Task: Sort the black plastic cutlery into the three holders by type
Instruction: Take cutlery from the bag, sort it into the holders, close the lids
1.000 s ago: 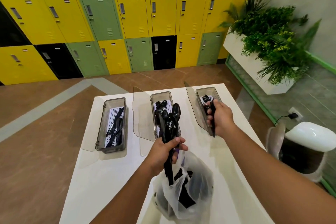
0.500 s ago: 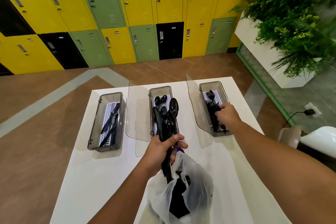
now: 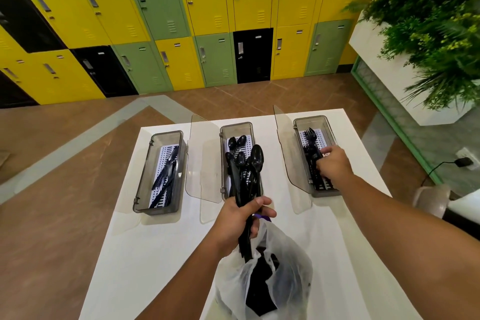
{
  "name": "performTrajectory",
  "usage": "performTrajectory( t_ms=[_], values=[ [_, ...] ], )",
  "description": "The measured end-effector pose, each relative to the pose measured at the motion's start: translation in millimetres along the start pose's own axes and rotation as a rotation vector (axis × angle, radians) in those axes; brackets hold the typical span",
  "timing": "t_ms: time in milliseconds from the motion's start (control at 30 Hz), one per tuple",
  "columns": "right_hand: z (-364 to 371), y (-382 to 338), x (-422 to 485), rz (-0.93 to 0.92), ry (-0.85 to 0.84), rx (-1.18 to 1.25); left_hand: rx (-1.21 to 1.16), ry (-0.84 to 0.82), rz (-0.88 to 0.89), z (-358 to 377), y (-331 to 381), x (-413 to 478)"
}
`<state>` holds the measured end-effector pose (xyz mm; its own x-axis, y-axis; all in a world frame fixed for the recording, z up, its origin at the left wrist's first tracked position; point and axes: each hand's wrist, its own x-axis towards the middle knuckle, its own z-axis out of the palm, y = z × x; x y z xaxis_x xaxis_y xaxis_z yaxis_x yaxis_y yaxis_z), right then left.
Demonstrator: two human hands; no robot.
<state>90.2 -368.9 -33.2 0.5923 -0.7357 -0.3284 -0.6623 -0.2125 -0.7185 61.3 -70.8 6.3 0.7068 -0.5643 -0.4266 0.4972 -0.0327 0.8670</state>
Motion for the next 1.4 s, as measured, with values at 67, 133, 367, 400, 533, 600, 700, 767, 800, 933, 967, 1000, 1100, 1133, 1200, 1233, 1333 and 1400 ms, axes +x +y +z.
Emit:
performTrajectory(
  t_ms=[67,133,367,400,533,600,700,767,800,933,967,1000,1100,1133,1200,1233,1333,1400],
  values=[
    [-0.1,-0.6,-2.7,-0.028,-0.025,0.013,-0.001,-0.001,-0.006,-0.3,0.9,-1.2],
    [-0.8,0.0,-6.0,-0.063,-0.005,0.017,0.000,-0.003,-0.012,-0.4,1.7,-2.1],
    [-3.9,-17.2,-56.5,-0.191,0.049,0.298,-0.030,-0.036,-0.014,-3.6,5.1,-7.9],
    [-2.2,-22.8,-70.1,-0.206,0.034,0.358,-0.029,-0.046,-0.017,-3.9,5.5,-9.2],
    [10.0,-46.8,-126.3,-0.167,-0.240,0.559,-0.031,-0.082,-0.022,-3.2,4.6,-13.8],
    [16.6,-53.7,-146.0,-0.174,-0.341,0.544,-0.004,-0.102,-0.017,-3.1,5.6,-18.0],
    [24.1,-63.6,-163.5,-0.227,-0.337,0.454,0.012,-0.124,-0.010,-4.2,7.2,-22.2],
    [29.6,-68.5,-172.1,-0.221,-0.393,0.461,0.005,-0.136,-0.003,-7.0,9.0,-24.7],
    [31.7,-70.7,-175.7,-0.196,-0.443,0.485,0.004,-0.138,0.000,-8.5,10.4,-26.4],
    [37.3,-78.8,-182.3,-0.081,-0.536,0.675,-0.005,-0.126,0.004,-15.0,12.7,-31.8],
    [38.9,-82.4,-181.9,-0.062,-0.519,0.712,-0.009,-0.118,0.001,-18.0,12.3,-33.4],
    [39.9,-85.9,-180.6,-0.042,-0.501,0.743,-0.012,-0.110,-0.005,-20.9,11.6,-34.9],
    [43.1,-101.3,-175.9,0.019,-0.443,0.856,-0.049,-0.075,-0.011,-32.8,9.5,-38.9],
    [44.2,-106.7,-173.1,0.039,-0.416,0.913,-0.077,-0.051,-0.006,-37.1,9.5,-39.6],
    [47.1,-116.6,-165.9,0.077,-0.355,1.035,-0.159,0.013,0.011,-46.2,10.2,-39.8],
    [50.6,-120.7,-161.2,0.096,-0.333,1.070,-0.204,0.049,0.023,-51.8,11.6,-39.6],
    [62.1,-124.7,-151.0,0.137,-0.332,0.955,-0.330,0.113,0.061,-66.3,20.8,-37.5],
    [72.7,-121.4,-147.7,0.150,-0.380,0.747,-0.410,0.119,0.087,-73.8,30.7,-36.4]
  ],
)
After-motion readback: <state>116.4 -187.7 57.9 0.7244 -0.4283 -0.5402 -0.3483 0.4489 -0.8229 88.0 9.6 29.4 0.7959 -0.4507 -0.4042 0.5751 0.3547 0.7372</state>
